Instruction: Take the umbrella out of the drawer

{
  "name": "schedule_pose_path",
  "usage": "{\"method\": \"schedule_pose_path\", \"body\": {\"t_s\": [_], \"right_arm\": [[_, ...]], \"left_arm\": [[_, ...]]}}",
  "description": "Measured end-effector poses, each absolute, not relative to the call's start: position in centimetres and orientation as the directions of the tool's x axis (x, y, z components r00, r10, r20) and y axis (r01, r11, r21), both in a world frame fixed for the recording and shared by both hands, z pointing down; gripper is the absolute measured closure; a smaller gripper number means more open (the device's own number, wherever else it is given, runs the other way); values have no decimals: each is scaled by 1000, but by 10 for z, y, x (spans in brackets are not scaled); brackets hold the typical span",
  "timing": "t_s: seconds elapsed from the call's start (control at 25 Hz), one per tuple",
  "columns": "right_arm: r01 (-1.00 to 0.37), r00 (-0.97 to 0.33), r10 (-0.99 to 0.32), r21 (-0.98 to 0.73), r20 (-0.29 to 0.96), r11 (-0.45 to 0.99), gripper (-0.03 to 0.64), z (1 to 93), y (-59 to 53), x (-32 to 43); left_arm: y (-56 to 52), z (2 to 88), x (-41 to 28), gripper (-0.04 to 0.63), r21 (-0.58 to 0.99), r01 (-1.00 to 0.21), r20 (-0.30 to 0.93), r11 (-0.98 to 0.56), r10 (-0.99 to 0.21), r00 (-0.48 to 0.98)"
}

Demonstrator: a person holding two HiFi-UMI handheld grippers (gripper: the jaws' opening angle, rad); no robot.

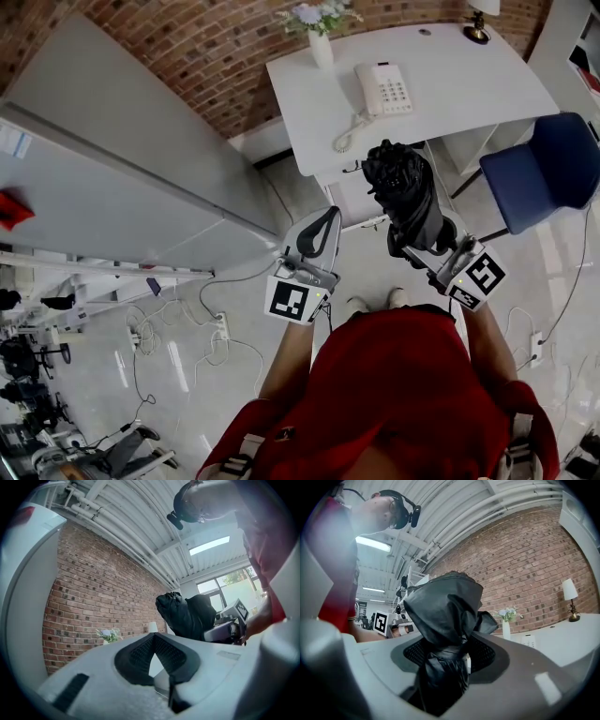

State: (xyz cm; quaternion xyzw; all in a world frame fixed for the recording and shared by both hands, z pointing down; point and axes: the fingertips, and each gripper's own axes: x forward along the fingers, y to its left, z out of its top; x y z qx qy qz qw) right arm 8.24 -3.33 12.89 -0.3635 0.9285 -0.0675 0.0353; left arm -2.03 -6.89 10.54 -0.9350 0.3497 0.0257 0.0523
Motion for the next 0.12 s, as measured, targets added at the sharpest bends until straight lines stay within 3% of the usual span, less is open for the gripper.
{"method": "schedule_pose_path", "body": {"t_s": [0.12], "right_arm": [[-675,-730,-683,-146,-12,723,362,130,-31,83]], "left_arm": [[-67,107,-20,591,-78,-659,-84,-748,-653,752]]}}
